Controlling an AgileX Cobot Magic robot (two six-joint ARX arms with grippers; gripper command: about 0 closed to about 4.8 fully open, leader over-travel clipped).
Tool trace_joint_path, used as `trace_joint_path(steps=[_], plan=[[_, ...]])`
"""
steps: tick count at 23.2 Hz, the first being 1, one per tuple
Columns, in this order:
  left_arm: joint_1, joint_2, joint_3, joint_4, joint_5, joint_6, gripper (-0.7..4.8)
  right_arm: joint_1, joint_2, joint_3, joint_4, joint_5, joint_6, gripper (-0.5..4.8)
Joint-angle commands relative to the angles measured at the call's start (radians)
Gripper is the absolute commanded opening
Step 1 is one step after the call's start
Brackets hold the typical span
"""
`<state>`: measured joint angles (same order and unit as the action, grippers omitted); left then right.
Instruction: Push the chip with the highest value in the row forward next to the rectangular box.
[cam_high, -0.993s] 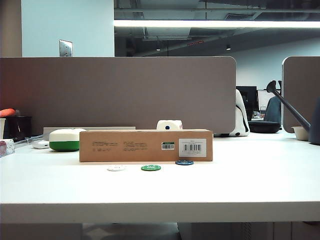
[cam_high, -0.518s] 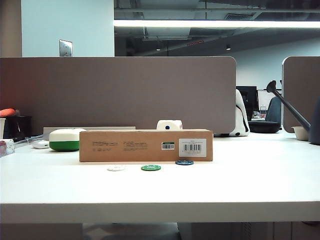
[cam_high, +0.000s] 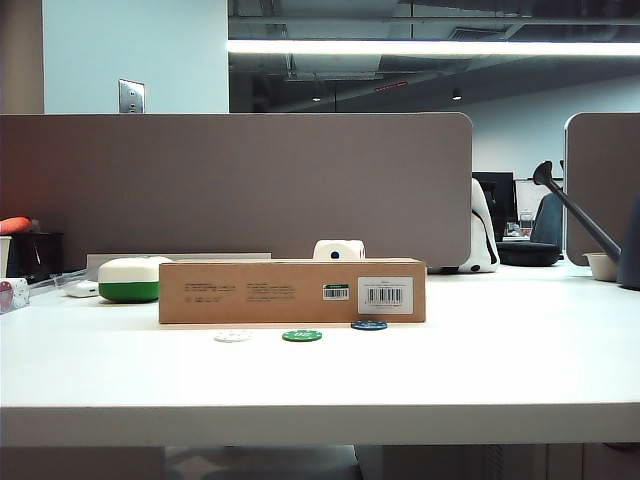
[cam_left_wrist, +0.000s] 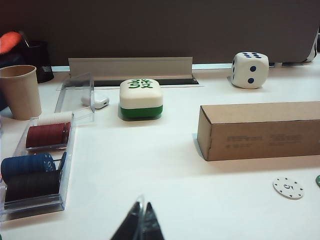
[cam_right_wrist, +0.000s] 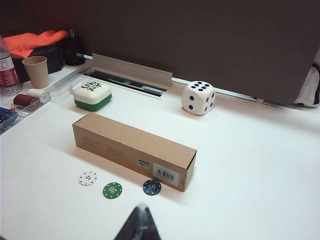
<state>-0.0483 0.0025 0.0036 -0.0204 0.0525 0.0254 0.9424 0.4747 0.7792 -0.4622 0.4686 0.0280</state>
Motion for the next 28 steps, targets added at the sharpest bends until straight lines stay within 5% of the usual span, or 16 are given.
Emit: trace_joint_path(steps=[1, 9, 16, 28], plan=[[-0.001, 0.000, 0.004, 0.007, 0.004, 0.001, -0.05, 0.000, 0.000, 0.004, 0.010, 0.002, -0.003, -0.05], [-0.001, 0.000, 0.004, 0.007, 0.004, 0.000, -0.05, -0.042, -0.053, -0.057, 0.100, -0.011, -0.002, -0.05], [-0.002, 0.000, 0.004, 0.006, 0.004, 0.000, -0.05, -0.362, -0.371, -0.381, 0.462, -0.266, 0.092, -0.05], [-0.002, 0.000, 0.004, 0.006, 0.004, 0.001, -0.05, -0.747, -0.424, -0.603, 0.466, -0.424, 0.179, -0.05]])
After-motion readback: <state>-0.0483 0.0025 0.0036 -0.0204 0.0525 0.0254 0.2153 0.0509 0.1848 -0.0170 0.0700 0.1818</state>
